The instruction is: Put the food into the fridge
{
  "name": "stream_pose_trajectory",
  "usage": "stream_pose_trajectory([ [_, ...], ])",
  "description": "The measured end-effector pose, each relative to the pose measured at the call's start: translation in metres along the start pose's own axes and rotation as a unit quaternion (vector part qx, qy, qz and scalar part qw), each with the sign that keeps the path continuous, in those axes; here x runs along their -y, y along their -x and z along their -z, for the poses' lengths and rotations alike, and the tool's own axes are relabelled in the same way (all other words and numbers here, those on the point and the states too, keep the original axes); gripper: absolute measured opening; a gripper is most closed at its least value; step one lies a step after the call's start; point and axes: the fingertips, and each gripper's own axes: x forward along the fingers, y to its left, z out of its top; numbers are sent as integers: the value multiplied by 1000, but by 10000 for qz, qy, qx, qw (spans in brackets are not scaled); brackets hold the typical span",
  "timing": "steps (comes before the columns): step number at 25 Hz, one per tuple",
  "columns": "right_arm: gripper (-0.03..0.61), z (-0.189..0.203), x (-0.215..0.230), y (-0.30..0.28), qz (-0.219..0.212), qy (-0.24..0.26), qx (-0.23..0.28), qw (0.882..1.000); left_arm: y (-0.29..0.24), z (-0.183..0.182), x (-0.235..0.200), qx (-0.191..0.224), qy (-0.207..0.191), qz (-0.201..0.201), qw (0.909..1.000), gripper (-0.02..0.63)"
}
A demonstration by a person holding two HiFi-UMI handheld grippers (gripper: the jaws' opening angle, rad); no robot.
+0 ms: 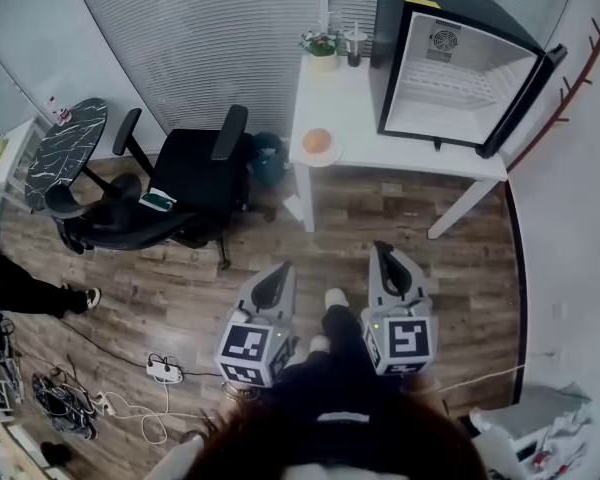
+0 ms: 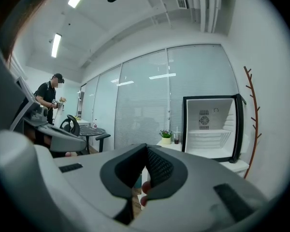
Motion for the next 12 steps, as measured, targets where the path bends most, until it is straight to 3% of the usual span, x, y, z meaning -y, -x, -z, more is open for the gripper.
stream_pose_trajectory([
  [12,-5,8,27,-59,-333,-124,-210,9991,-57,-19,-17,-35,9,-205,9998,0],
])
